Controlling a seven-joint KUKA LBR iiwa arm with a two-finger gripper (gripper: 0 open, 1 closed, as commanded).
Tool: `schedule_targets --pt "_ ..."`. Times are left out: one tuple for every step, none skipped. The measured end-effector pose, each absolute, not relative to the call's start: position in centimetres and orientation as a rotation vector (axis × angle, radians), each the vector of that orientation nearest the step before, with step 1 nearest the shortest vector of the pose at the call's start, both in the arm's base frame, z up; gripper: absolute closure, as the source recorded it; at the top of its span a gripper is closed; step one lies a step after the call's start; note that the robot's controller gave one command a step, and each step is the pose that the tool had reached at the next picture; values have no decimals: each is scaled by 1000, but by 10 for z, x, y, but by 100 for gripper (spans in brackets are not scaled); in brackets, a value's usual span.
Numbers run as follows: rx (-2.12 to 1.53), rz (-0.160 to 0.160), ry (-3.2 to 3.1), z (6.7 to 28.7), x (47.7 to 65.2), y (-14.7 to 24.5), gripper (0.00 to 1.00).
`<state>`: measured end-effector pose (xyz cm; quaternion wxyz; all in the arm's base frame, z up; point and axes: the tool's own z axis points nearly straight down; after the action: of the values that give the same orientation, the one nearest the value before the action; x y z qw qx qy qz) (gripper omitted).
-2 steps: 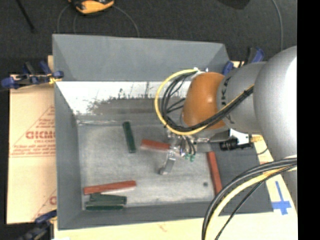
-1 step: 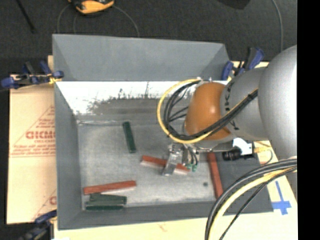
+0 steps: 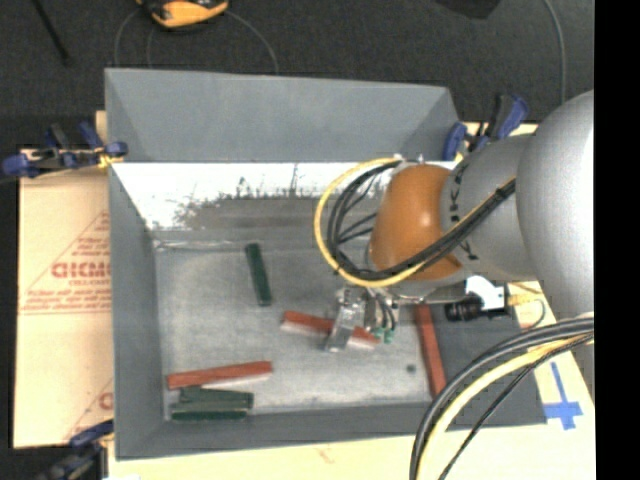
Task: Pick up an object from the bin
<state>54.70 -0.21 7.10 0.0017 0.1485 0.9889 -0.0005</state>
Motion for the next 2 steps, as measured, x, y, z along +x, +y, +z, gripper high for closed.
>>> schedule_targets --pt "465 -2 3107 74 546 -2 100" --pt "464 -2 3113 93 544 -2 100"
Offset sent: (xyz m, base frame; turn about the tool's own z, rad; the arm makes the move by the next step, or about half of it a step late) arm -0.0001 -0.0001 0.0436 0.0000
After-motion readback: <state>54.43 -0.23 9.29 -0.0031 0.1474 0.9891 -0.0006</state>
